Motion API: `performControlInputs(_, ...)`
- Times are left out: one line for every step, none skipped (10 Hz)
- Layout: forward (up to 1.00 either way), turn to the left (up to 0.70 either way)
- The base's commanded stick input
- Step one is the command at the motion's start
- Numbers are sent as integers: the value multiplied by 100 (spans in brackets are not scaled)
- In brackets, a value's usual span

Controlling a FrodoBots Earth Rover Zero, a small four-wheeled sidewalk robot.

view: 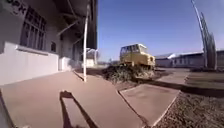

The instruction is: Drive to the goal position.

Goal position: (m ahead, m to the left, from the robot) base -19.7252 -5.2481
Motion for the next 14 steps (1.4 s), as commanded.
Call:
performControlInputs(45, 19)
performControlInputs(45, 27)
performControlInputs(45, 27)
performControlInputs(45, 27)
performControlInputs(45, 27)
performControlInputs(45, -9)
performControlInputs(45, -24)
performControlInputs(45, -27)
performControlInputs(45, -27)
performControlInputs(45, -27)
performControlInputs(45, -27)
performControlInputs(45, -27)
performControlInputs(45, -27)
performControlInputs(45, -27)
